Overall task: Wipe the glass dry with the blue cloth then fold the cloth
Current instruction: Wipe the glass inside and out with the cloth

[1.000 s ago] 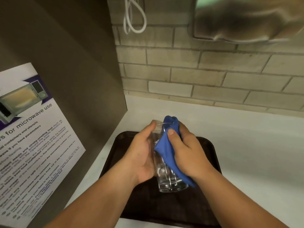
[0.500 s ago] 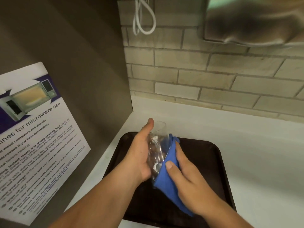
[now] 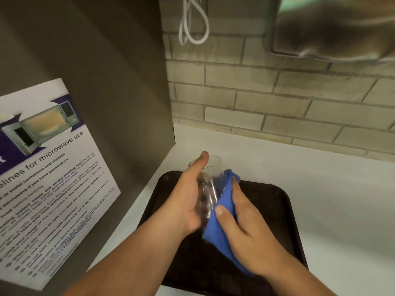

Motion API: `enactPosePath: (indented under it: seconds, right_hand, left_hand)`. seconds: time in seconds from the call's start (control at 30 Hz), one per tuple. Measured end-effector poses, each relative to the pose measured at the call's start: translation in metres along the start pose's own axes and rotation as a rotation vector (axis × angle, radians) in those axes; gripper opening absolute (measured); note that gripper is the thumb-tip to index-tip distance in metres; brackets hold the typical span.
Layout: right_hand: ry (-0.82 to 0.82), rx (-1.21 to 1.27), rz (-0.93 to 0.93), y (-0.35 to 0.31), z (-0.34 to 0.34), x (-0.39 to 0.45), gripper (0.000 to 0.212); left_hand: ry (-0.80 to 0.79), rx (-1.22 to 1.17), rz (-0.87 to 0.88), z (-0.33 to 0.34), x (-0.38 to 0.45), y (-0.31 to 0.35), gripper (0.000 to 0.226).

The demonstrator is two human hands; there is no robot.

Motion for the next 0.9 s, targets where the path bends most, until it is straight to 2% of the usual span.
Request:
enactPosePath:
  seconds: [0.07,0.13,0.23,0.37,0.5,0.6,0.7,0.73,0.83,0.9]
  right_hand:
    - [0.120,-0.061,0.007,-0.001,-0.010,0.015,0.050]
    - [0.177,-0.025,0.073,0.001,-0.022,0.031,0.041]
    - [0.174,0.041,0.119,0.005,-0.031,0.040,0.036]
    - [0.120,0.170,0.143,0.006,-0.027,0.038,0.033]
    - [0.120,0.287,0.173,0.014,-0.017,0.033,0.043]
    - [0.085,0.333,0.246,0.027,-0.008,0.017,0.038]
    - [-0.065,0.255,0.219,0.019,0.010,-0.005,0.049]
    - [-0.070,0.184,0.192,0.013,0.011,-0.008,0.051]
    - [0.094,0.009,0.113,0.002,-0.004,0.009,0.036]
    - [0.183,-0.005,0.170,0.006,-0.019,0.029,0.037]
  left_hand:
    - [-0.013,0.051,0.004,0.007,-0.004,-0.008,0.058]
    - [-0.015,0.047,-0.004,0.013,-0.010,-0.010,0.057]
    - [-0.041,-0.013,-0.031,0.008,-0.012,-0.006,0.069]
    - [-0.058,-0.028,-0.027,0.002,-0.012,-0.009,0.073]
    - [-0.022,-0.047,-0.019,0.006,-0.013,-0.013,0.078]
    - [0.049,-0.027,-0.038,0.000,-0.010,-0.012,0.084]
    - [0.102,0.021,-0.023,-0.011,-0.001,-0.006,0.086]
    - [0.105,0.038,-0.018,-0.012,0.001,-0.006,0.084]
    - [0.070,0.078,-0.022,-0.005,-0.002,-0.011,0.077]
    - [0.044,0.067,-0.035,0.004,-0.005,-0.014,0.077]
Point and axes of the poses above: each hand's wrist, its own x-axis towards the middle knuckle, its own z-axis out of the palm, y = z × x, the point moved 7 cm from there along x, towards the middle knuckle, and after that the axes turned 7 degrees about -x, right-handed, at the moved point
